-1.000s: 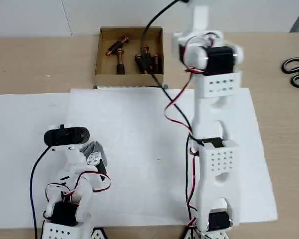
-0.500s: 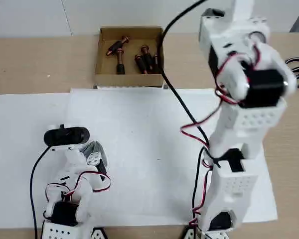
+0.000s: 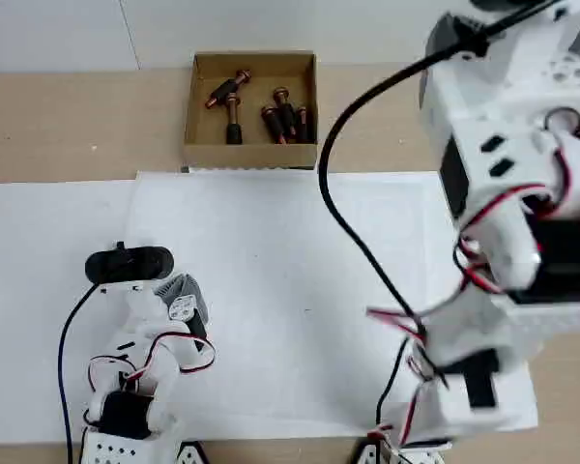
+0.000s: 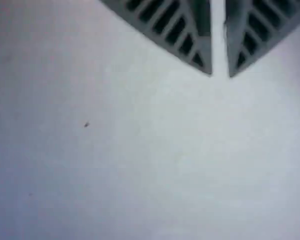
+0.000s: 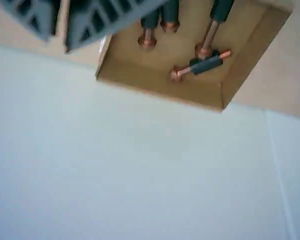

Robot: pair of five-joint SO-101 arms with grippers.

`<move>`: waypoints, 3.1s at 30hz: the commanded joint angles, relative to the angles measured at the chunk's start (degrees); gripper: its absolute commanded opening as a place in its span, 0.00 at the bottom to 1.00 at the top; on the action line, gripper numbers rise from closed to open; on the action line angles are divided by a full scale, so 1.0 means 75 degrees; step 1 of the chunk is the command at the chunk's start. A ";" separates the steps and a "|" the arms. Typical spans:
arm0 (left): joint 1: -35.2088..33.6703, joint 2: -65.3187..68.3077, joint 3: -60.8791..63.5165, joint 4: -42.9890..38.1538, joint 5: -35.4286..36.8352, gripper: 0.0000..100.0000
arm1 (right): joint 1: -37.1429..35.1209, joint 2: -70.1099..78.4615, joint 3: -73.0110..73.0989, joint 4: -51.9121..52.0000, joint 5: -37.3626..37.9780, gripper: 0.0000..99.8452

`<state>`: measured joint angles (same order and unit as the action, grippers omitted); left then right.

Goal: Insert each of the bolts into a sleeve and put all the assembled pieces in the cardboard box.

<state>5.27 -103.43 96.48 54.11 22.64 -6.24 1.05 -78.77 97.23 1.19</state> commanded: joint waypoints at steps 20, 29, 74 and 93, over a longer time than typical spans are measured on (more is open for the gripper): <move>-0.0023 -0.0082 -0.0064 0.0012 0.0035 0.01 | 0.0076 -0.9160 1.2823 -0.1073 0.0012 0.00; -0.0023 -0.0082 -0.0064 0.0012 0.0035 0.01 | 0.0064 -1.2782 1.7524 -0.2338 0.0047 0.00; -0.0023 -0.0082 -0.0064 0.0012 0.0035 0.01 | 0.0029 -1.3919 2.2517 -0.3171 0.0035 0.00; -0.0023 -0.0082 -0.0064 0.0012 0.0035 0.01 | 0.0029 -1.3919 2.2517 -0.3171 0.0035 0.00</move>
<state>5.27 -103.43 96.48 54.11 22.64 -6.15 -102.86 90.29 74.64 1.19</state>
